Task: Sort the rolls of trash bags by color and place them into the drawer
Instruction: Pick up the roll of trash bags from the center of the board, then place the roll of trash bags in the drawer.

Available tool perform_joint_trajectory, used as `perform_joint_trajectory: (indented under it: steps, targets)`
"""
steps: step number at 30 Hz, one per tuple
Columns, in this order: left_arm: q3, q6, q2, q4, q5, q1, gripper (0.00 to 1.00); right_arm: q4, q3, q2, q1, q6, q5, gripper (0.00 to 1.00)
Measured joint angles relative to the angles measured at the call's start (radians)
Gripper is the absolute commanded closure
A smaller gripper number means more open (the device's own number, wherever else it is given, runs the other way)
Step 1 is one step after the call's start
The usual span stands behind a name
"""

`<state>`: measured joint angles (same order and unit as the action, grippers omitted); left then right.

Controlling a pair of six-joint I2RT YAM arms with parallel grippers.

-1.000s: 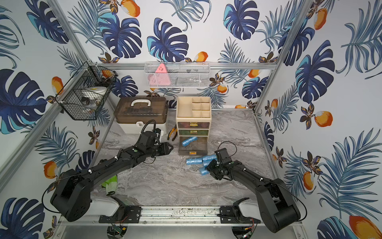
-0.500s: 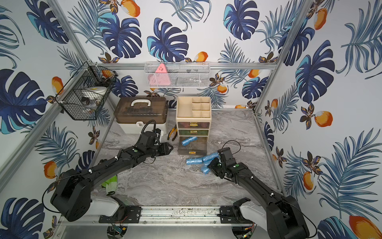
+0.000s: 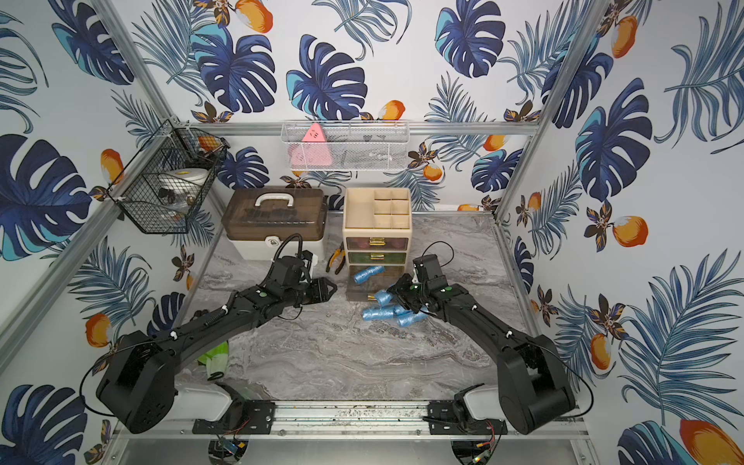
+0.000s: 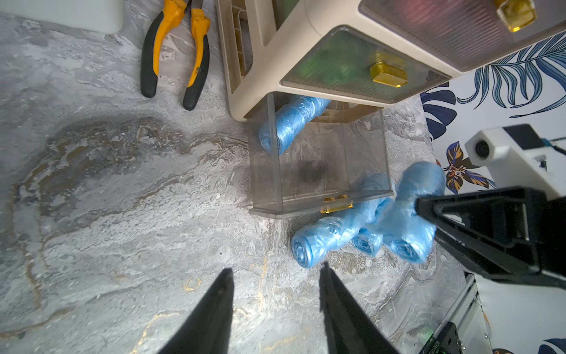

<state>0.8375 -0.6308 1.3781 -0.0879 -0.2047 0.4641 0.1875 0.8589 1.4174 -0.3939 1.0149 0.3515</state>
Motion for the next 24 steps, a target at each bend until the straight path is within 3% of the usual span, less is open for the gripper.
perform_joint_trajectory:
  steps: [13,19,24]
  targets:
    - [-0.002,0.001,-0.009,-0.004,0.002,-0.004,0.50,-0.118,0.156,0.278,-0.002,0.051,0.043,0.48]
    - [-0.008,0.001,-0.018,-0.005,0.002,-0.009,0.50,-0.131,0.141,0.260,-0.002,0.069,0.050,0.46]
    - [-0.010,0.001,-0.019,-0.008,0.000,-0.011,0.50,-0.116,0.107,0.162,-0.002,0.050,0.046,0.41]
